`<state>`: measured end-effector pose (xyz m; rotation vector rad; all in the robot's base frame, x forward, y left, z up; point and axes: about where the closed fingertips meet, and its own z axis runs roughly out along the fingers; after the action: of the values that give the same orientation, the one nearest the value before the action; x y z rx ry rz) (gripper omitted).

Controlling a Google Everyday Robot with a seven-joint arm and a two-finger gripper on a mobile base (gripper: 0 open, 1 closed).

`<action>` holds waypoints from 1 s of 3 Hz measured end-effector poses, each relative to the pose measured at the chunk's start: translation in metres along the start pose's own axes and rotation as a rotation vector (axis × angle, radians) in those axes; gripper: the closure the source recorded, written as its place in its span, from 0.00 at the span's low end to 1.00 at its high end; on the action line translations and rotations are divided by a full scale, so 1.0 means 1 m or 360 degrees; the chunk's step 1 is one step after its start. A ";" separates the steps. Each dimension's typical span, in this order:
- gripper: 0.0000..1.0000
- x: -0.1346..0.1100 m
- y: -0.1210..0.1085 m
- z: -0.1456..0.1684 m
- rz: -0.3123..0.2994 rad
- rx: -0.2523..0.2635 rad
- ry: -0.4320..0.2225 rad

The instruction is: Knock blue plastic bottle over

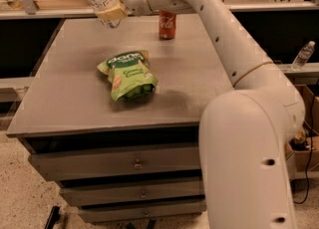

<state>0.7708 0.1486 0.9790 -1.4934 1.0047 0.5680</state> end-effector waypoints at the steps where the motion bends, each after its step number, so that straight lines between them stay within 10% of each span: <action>1: 1.00 -0.011 0.007 -0.024 -0.0217 0.0115 0.0094; 3: 1.00 0.000 0.062 -0.019 -0.0517 0.0009 0.0346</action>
Offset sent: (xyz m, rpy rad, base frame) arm -0.0707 -0.0203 -0.0493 -0.2508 -0.3596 -0.0842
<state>0.7152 0.1344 0.9492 -1.6965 0.9002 0.1735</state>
